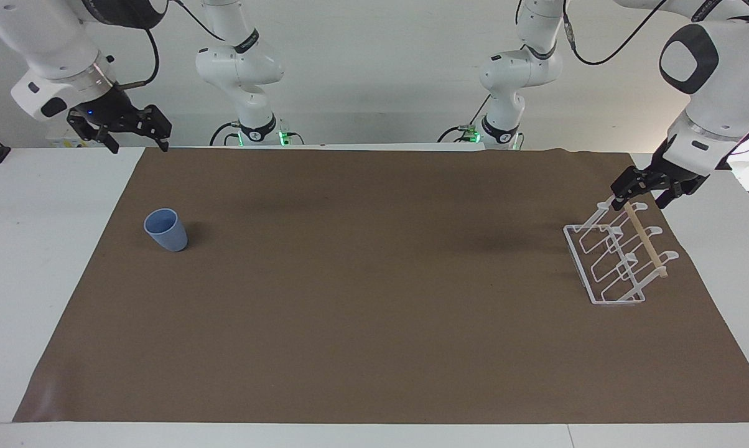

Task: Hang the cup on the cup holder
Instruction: 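Move the right gripper toward the light blue cup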

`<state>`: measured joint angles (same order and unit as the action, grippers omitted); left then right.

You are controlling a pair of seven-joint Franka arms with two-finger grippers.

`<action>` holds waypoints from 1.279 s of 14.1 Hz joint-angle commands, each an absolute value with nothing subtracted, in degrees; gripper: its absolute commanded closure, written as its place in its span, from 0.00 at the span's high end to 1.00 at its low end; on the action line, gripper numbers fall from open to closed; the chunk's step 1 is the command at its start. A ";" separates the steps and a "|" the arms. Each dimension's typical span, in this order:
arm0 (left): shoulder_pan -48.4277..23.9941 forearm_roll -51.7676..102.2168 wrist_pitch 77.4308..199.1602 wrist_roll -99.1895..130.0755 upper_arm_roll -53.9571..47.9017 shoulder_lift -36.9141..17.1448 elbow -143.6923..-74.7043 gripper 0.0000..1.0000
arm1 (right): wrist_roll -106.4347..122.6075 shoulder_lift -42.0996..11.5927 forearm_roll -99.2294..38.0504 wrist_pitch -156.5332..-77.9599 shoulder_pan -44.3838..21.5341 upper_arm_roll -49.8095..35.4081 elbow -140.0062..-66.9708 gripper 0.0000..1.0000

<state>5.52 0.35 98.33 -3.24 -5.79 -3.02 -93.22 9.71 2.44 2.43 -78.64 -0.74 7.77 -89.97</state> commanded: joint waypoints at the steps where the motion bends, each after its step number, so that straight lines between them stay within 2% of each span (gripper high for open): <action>1: 5.89 0.18 98.53 -3.52 -5.98 -1.67 -94.66 1.00 | 9.41 3.25 2.81 -77.96 -0.97 7.91 -90.26 1.00; 4: 5.89 0.18 98.53 -3.52 -5.98 -1.67 -94.66 1.00 | 9.76 3.69 2.81 -78.57 -0.70 8.08 -91.49 1.00; 7: 5.89 0.18 98.53 -3.52 -5.98 -1.67 -94.66 1.00 | 11.33 6.50 2.81 -83.05 2.62 8.09 -97.72 1.00; 8: 5.80 0.18 98.53 -3.52 -5.98 -1.67 -94.66 1.00 | 13.43 6.85 2.81 -86.62 3.42 8.09 -99.56 1.00; 10: 5.80 0.18 98.53 -3.52 -5.98 -1.67 -94.66 1.00 | 18.35 8.78 2.73 -99.34 3.86 8.17 -108.32 1.00; 11: 5.80 0.18 98.53 -3.52 -5.98 -1.67 -94.66 1.00 | 18.89 9.05 2.72 -103.32 4.91 8.17 -111.94 1.00; 14: 5.89 0.18 98.53 -3.52 -5.98 -1.67 -94.66 1.00 | 20.03 6.08 2.72 -113.52 8.16 8.26 -118.46 1.00; 18: 5.89 0.18 98.53 -3.52 -5.98 -1.58 -94.66 1.00 | 25.48 2.56 2.64 -118.82 11.42 8.17 -123.39 1.00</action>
<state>5.52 0.35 98.33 -3.24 -5.79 -3.00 -93.24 23.58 2.86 2.43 -117.11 10.56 8.65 -120.88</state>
